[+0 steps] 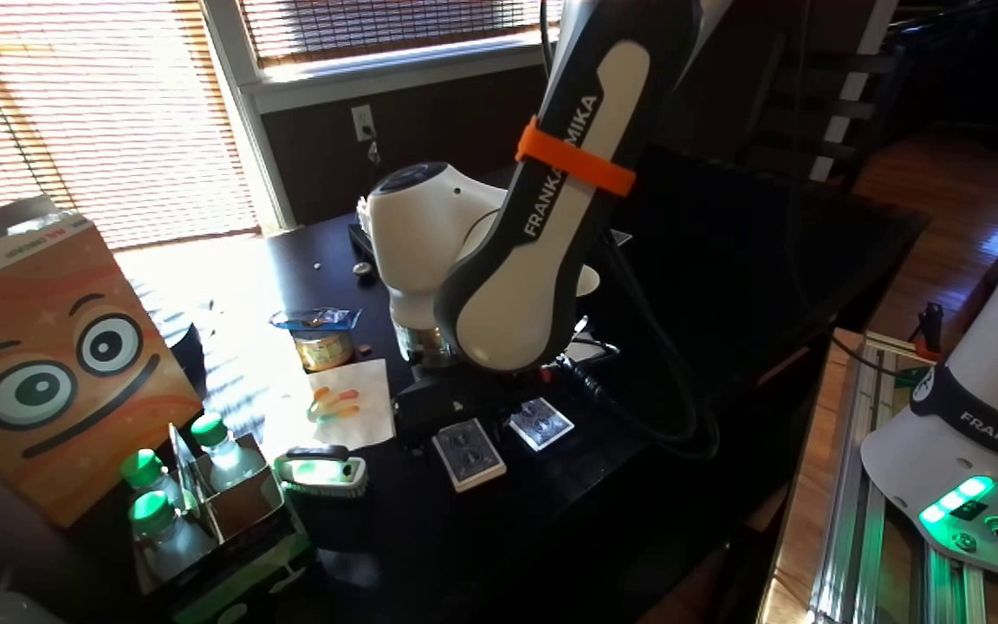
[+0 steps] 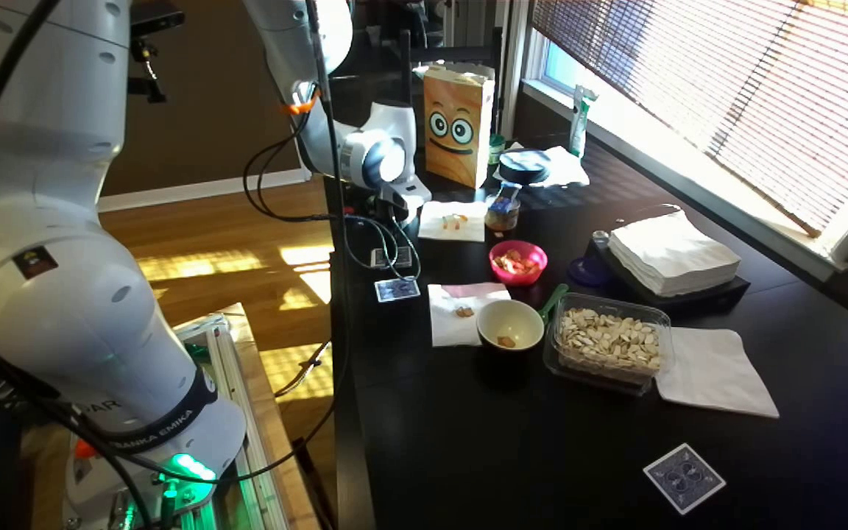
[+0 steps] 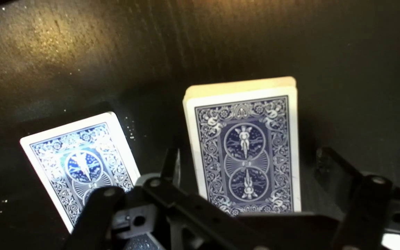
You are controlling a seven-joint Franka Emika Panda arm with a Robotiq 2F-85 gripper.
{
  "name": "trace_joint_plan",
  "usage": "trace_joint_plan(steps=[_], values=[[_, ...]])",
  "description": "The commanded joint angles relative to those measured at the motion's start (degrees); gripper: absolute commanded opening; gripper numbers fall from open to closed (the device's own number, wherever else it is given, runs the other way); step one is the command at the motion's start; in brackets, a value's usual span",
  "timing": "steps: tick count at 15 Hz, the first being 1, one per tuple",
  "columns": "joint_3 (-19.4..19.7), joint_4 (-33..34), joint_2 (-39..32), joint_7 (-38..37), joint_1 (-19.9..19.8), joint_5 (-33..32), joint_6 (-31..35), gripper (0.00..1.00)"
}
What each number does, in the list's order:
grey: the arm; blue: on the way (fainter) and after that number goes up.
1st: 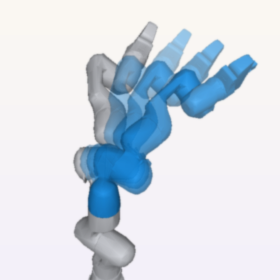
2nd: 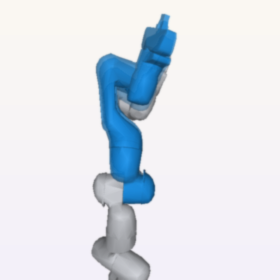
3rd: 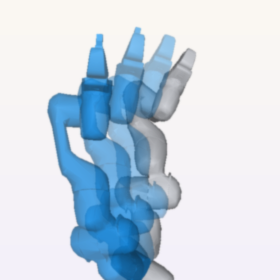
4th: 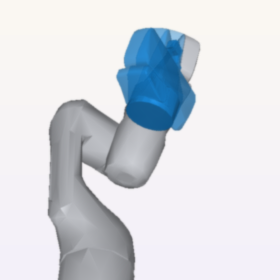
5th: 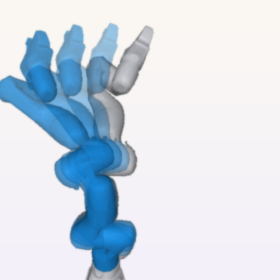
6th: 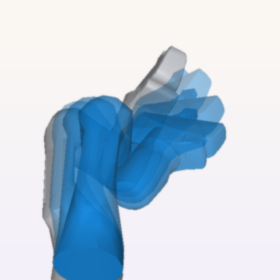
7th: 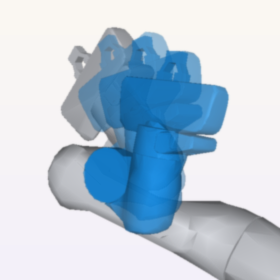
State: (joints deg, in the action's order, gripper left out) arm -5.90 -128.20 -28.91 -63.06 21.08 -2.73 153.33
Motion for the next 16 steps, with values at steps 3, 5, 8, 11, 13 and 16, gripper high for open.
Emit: trace_joint_plan(steps=[3, 5, 8, 11, 13, 16], values=[[0.52, 0.24, -0.93, 0.40, 0.88, 2.17, 0.86, 1.00], [0.39, 0.25, -1.02, 0.66, 0.72, 2.47, 0.89, 1.00], [0.32, 0.44, -1.13, 1.05, 0.57, 2.74, 0.73, 1.00], [0.23, 0.60, -1.30, 1.56, 0.49, 2.84, 0.56, 1.00], [0.30, 0.77, -1.43, 2.26, 0.55, 2.46, 0.31, 1.00], [0.34, 1.13, -1.59, 3.39, 0.59, 2.24, 0.09, 1.00]])
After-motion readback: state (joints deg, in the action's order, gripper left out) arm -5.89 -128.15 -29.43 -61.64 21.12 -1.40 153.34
